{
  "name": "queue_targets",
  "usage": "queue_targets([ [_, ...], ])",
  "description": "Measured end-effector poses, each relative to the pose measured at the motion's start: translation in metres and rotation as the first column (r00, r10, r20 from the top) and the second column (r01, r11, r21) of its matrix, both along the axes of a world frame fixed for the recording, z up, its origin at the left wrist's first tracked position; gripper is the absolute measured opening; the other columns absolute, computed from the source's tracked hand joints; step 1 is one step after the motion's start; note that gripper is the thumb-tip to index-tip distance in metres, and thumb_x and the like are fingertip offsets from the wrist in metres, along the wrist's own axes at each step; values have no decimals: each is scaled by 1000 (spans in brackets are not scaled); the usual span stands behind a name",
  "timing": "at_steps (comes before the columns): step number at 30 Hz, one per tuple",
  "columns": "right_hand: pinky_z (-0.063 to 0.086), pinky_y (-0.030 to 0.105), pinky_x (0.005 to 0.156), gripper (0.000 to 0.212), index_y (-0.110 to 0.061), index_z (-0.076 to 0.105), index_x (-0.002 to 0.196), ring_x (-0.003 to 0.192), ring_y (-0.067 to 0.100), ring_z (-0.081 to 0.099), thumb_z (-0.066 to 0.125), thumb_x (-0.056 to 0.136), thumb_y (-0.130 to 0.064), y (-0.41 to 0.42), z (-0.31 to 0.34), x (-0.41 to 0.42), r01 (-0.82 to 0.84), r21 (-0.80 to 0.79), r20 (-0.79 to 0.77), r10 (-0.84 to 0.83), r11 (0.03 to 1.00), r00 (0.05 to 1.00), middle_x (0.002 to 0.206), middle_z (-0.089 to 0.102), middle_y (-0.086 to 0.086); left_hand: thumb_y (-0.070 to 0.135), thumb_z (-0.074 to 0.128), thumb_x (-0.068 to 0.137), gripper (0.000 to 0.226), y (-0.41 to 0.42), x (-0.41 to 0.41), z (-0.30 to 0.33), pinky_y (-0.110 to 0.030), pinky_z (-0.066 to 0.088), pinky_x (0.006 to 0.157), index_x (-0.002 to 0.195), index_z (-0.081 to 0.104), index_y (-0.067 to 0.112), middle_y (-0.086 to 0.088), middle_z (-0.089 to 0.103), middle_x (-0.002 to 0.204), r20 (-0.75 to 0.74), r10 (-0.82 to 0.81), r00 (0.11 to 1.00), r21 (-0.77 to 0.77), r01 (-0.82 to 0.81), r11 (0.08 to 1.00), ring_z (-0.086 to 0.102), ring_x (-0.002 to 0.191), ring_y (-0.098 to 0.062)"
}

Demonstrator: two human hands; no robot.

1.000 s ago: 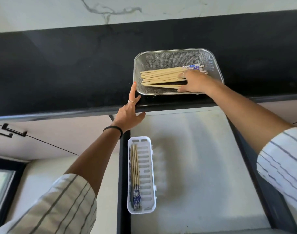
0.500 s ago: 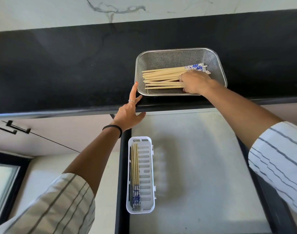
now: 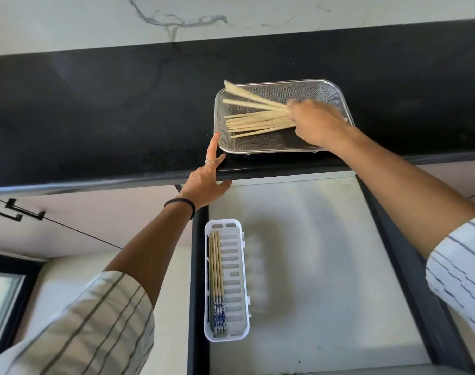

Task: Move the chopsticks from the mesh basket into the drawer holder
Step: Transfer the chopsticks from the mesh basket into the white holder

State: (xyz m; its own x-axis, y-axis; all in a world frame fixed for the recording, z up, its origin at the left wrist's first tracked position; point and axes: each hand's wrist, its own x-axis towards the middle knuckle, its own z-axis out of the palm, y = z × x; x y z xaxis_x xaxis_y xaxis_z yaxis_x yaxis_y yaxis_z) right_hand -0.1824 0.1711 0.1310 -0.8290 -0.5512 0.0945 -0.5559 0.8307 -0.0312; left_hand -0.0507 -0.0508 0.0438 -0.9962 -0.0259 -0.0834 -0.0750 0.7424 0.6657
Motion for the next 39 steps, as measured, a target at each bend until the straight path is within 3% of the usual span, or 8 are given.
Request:
queue_targets([
  [6, 55, 37, 68, 18, -9, 54, 105, 72, 21, 67, 43, 99, -21, -8, 16, 58, 195, -515, 361, 4, 835, 933, 82, 68, 5, 9, 63, 87, 107, -3, 0, 0, -20, 48, 73, 146, -23, 33, -5, 34, 152, 1, -25, 1000, 17, 25, 1000, 68, 75, -17],
  [9, 55, 31, 64, 12, -11, 56, 96, 64, 18, 66, 45, 99, -14, 0, 16, 92, 380, -602, 691, 219, 702, 689, 73, 67, 5, 6, 61, 88, 107, -7, 0, 2, -23, 50, 82, 146, -24, 33, -5, 29, 154, 15, -49, 999, 27, 49, 998, 64, 100, -28],
  [12, 51, 33, 62, 14, -13, 56, 94, 66, 23, 66, 43, 100, -11, 14, -6, 124, 485, -516, 849, 346, 706, 400, 74, 68, 11, 6, 61, 88, 106, -12, 0, 1, -13, 49, 70, 145, -24, 34, -6, 31, 153, 20, -80, 997, 16, 80, 997, 54, 72, -4],
  [19, 56, 39, 74, 10, -4, 53, 99, 75, 27, 69, 46, 99, -11, 23, -92, 204, 440, -121, 971, 198, 890, -133, 83, 70, 14, 0, 57, 88, 102, -17, 1, 4, -34, 57, 81, 148, -19, 32, -7, 32, 153, 5, -102, 995, 62, 102, 993, 50, 66, -2],
  [27, 56, 35, 60, 13, 0, 42, 110, 60, 22, 66, 43, 98, -5, -52, -156, 262, 636, 111, 988, -18, 763, -151, 73, 65, 16, 0, 57, 89, 101, -19, 2, 4, -33, 57, 81, 148, -19, 30, -8, 31, 153, 6, -113, 994, 57, 112, 992, 50, 68, 1],
  [31, 54, 36, 55, 23, 1, 39, 117, 59, 25, 65, 41, 94, -1, -80, -177, 267, 755, 135, 991, -94, 642, -97, 75, 64, 18, -3, 57, 87, 101, -19, 2, 4, -37, 58, 73, 149, -17, 28, -8, 31, 153, -10, -124, 992, 54, 124, 991, 65, 71, -18],
  [35, 50, 29, 68, 26, 4, 52, 113, 88, 26, 63, 46, 89, -3, -93, -192, 264, 731, 128, 950, -294, 670, 103, 103, 61, 17, -3, 58, 87, 102, -19, 1, 3, -38, 59, 68, 149, -16, 28, -8, 31, 153, -18, -123, 992, 32, 123, 992, 66, 65, -20],
  [39, 41, 25, 68, 9, -2, 52, 78, 109, 34, 63, 46, 82, 3, -98, -198, 264, 686, 133, 910, -362, 716, 201, 106, 62, 21, -2, 58, 86, 101, -20, 1, 1, -36, 59, 67, 150, -15, 26, -9, 36, 150, -37, -118, 992, 12, 119, 993, 63, 57, -16],
])
